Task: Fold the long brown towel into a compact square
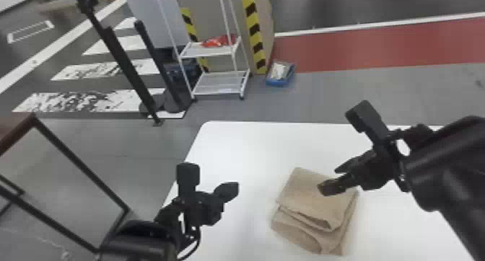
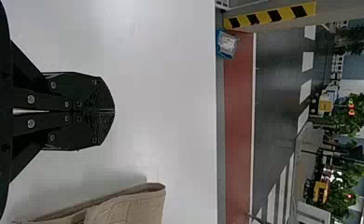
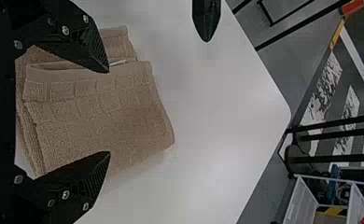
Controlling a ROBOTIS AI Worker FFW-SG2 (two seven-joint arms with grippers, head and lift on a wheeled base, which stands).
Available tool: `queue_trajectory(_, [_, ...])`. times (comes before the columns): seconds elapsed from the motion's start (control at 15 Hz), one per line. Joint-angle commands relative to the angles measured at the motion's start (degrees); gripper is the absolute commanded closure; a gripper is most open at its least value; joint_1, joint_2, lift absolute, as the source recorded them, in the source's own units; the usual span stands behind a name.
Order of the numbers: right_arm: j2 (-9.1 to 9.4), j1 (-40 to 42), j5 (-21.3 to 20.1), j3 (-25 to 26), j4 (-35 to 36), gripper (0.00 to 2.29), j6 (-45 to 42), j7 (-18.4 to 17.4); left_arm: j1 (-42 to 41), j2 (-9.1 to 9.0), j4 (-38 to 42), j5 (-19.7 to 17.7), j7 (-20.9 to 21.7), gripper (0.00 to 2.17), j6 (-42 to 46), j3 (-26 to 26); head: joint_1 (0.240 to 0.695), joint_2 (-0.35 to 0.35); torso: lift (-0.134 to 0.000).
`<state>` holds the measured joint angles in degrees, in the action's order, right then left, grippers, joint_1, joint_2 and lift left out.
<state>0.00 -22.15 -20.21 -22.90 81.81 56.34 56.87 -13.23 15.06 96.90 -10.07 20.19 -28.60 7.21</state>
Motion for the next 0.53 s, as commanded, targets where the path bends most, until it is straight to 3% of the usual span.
queue_trajectory(0.0, [0.05, 0.6, 0.6, 1.0, -1.7, 0.35, -2.6, 0.9, -0.7, 0.06, 0.2, 0.0, 0.3, 1.64, 0.0, 0.0, 0.695, 0.35, 0.0])
queue_trajectory(0.07, [0.05, 1.7, 1.3, 2.9, -1.5, 0.35, -3.3, 0.8, -1.3, -0.03, 0.6, 0.1, 0.3, 1.64, -0.4, -0.3, 0.695, 0.35, 0.0])
queue_trajectory(0.33, [0.05, 5.9, 12.5, 14.0, 7.1, 0.34, -3.8, -3.8, -4.2, -0.38, 1.5, 0.7, -0.1, 1.65, -0.9, -3.0, 0.695, 0.334, 0.0])
queue_trajectory(0.47, [0.05, 7.6, 14.1, 16.9, 11.9, 0.34, -2.9, -5.8, -5.2, -1.78, 2.0, 1.7, -0.2, 1.65, -0.9, -3.6, 0.695, 0.309, 0.0])
